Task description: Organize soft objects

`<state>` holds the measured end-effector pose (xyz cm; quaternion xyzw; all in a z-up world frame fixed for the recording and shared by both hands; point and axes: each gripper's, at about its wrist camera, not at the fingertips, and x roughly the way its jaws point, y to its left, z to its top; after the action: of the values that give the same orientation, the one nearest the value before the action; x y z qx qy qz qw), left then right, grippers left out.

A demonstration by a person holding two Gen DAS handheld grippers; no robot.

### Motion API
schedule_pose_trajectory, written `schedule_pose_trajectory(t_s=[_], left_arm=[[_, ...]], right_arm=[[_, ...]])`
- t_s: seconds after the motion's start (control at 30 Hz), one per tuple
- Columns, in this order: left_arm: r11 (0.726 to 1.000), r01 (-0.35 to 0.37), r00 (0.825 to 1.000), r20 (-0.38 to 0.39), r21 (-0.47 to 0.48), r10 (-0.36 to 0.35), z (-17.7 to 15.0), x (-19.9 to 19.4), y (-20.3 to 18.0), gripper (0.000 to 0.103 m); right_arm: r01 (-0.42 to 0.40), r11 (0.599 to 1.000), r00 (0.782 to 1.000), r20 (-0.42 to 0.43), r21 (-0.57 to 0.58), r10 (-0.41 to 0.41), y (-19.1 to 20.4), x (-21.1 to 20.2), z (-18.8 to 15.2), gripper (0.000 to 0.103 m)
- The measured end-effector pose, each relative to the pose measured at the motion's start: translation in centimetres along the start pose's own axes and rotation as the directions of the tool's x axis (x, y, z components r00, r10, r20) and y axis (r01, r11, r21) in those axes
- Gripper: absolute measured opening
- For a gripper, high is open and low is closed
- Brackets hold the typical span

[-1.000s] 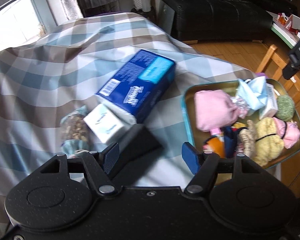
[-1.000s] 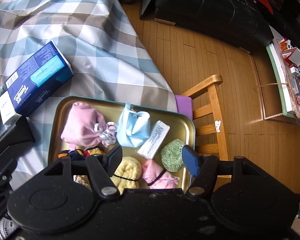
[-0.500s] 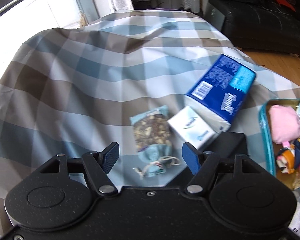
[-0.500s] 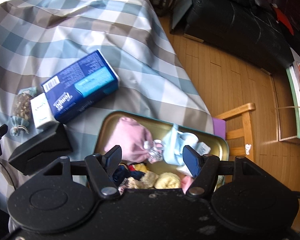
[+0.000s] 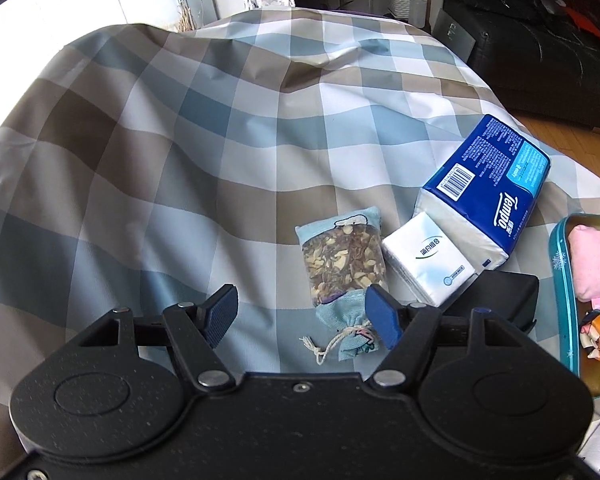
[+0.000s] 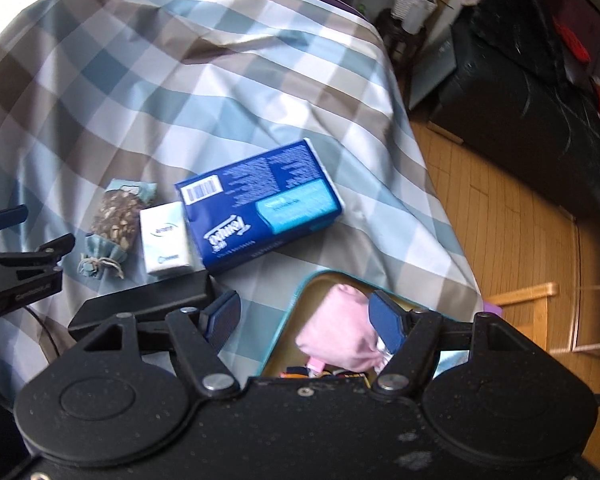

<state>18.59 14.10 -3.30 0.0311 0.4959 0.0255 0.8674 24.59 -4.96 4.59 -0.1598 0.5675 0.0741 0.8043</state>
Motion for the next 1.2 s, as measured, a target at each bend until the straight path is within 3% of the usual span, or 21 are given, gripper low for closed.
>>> schedule_pose_trajectory(t_s=[0.37,0.63,0.93,1.2], left_arm=[[0.985,0.035,0.999,-0.027,-0.166,-0.04,-0.3,0.5,3.7,0.066],[0.963,-0.058,0.998,-0.024,-0.263,0.054,-0.6,0.5,6.0,0.066],[0.955,-0.069,0.997,0.0,-0.29,0.072,-0.7,0.6,6.4,0.067],[0.944,-0.078,0.996,0.015,-0.319,0.087,-0.6,0.2,7.1,0.068]], right_arm=[[-0.083,0.991,0.996,0.034,-0.101,0.087,7.6,0.7,1.6,0.071],[-0.116,0.985,0.993,-0.038,-0.126,0.112,13.3,6.0,2.8,0.07],[-0.123,0.987,0.988,-0.108,-0.101,0.112,14.4,11.2,3.4,0.065],[-0.085,0.981,0.994,-0.089,-0.173,0.07,15.9,12.4,3.1,0.065]])
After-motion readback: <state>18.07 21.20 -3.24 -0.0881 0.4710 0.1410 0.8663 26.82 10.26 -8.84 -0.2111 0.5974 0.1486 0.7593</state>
